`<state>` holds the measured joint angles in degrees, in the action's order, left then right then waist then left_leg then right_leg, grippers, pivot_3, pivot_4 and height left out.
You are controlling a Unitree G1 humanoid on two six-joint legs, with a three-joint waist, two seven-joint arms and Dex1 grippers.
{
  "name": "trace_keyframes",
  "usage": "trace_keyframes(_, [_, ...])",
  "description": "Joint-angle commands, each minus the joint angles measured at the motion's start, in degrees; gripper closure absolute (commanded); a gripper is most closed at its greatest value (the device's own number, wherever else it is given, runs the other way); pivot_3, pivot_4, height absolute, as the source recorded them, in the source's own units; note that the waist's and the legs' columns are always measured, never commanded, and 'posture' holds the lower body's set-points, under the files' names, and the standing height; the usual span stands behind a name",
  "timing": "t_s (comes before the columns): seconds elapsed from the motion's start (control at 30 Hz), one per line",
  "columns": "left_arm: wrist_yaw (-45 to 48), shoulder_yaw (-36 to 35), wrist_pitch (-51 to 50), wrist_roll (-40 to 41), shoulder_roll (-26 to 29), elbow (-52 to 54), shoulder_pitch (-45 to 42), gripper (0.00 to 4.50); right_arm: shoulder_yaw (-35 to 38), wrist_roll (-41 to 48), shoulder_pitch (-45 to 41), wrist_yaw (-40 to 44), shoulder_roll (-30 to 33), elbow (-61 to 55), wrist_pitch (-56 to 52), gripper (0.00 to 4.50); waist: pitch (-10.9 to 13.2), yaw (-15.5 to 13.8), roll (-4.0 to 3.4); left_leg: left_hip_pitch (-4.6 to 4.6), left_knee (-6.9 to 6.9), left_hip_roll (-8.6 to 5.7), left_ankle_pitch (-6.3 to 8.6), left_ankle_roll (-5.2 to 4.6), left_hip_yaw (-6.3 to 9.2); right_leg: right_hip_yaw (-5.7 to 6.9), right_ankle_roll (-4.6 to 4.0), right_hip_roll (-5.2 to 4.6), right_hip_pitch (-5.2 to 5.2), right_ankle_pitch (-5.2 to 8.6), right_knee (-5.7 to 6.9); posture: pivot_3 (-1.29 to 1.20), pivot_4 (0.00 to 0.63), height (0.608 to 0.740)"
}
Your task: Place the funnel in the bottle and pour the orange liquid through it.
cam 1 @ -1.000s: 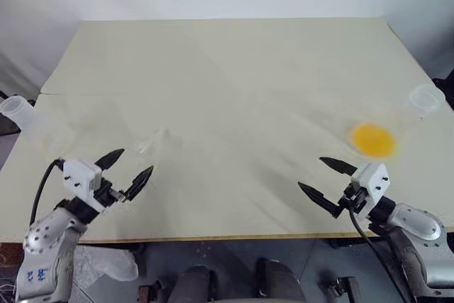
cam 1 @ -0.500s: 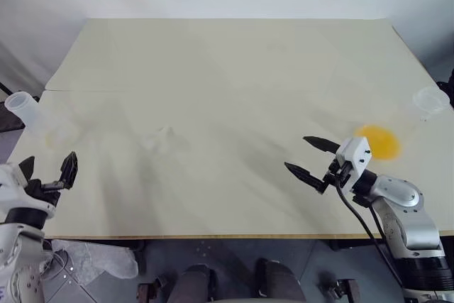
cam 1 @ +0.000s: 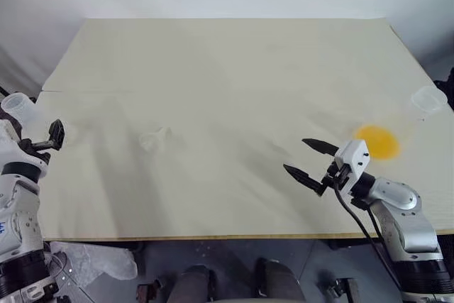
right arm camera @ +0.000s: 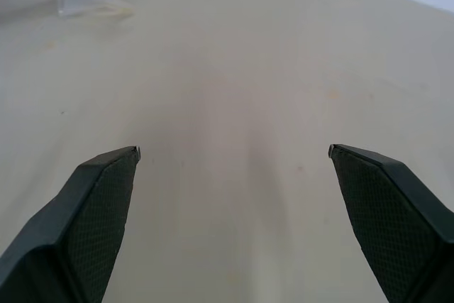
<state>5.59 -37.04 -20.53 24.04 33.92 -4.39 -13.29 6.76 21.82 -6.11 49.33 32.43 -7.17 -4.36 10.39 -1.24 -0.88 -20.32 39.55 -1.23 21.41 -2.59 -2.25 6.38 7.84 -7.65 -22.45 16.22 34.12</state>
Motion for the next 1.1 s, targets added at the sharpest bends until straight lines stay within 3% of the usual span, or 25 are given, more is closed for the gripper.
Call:
trace_keyframes(0.03, [-0.4,-0.62,1.94,-1.82,2.21,-1.24,-1.65,0.0,0.9,0.47,0.22,-0.5,0.0,-2.59,0.69,0.04,0.0,0.07,0.0,0.0,0.0,0.0,0.0,0.0,0.0,0.0,0.0,0.0,0.0,0.0,0.0,0.0,0.15,0.74])
trace_keyframes(0.53, [-0.25,-0.69,4.69,-3.64,4.73,-9.57,-8.7,0.0,1.34,0.82,-0.18,-2.42,-0.54,-3.0,0.5,0.04,0.01,0.0,0.05,0.0,0.13,0.01,0.01,0.03,0.0,0.01,0.0,0.0,0.01,0.0,0.1,0.0,0.15,0.74])
trace_keyframes(1.1, [1.61,4.2,11.85,-7.59,8.74,-30.32,-20.07,0.0,1.52,0.53,-0.43,-3.56,-0.26,-3.18,0.52,0.04,0.03,0.06,0.12,0.0,0.17,0.0,0.01,0.03,-0.01,0.09,0.01,0.01,-0.04,0.0,0.3,0.0,0.15,0.74])
